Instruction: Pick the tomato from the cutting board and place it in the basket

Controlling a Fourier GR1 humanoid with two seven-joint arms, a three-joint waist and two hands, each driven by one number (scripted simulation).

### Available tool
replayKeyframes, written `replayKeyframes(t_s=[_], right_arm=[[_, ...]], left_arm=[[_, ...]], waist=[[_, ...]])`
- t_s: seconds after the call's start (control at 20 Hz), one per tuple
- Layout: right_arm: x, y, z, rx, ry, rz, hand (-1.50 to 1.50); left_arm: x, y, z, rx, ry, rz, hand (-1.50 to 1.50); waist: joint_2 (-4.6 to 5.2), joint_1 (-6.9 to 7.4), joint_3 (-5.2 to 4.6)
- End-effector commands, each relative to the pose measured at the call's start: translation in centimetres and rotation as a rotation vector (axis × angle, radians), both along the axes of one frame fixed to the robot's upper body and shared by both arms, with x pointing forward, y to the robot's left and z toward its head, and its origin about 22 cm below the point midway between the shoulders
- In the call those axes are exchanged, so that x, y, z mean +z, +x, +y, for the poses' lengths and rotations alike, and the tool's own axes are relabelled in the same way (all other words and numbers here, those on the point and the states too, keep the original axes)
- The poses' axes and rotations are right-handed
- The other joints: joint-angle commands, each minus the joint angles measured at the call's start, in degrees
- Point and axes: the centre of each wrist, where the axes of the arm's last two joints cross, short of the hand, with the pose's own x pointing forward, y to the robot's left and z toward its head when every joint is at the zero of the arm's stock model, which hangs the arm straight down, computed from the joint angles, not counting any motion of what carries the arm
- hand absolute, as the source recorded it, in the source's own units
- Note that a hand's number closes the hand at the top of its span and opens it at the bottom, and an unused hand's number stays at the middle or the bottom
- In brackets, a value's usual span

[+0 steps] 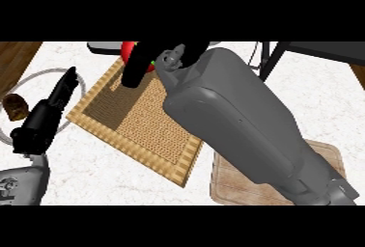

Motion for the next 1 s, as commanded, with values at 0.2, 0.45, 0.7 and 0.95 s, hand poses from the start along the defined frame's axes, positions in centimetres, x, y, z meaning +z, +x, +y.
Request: replayKeyframes(t_s=[0.2, 0.45, 0.7, 0.95], right_arm=[[-0.2, -0.4, 1.5, -0.046, -0.131, 0.181, -1.50], [-0.6, -0.3, 1.0, 0.008, -0.018, 0.226, -1.50], [0.8, 0.8, -0.1, -0.021, 0.202, 0.094, -1.50], [2.1, 1.0, -2.8, -0.184, 0.490, -0.094, -1.50]], left_arm=[[0.1, -0.2, 0.2, 0.005, 0.012, -0.019, 0.00], [0.9, 0.9, 0.2, -0.010, -0.017, 0.001, 0.00], [0.2, 0.1, 0.5, 0.000, 0.000, -0.012, 0.00], [-0.7, -0.9, 0.1, 0.016, -0.003, -0.010, 0.00]], waist=[[-0.08, -0.16, 0.05], [0.05, -0.18, 0.06], [0.21, -0.02, 0.07], [-0.17, -0.62, 0.12]])
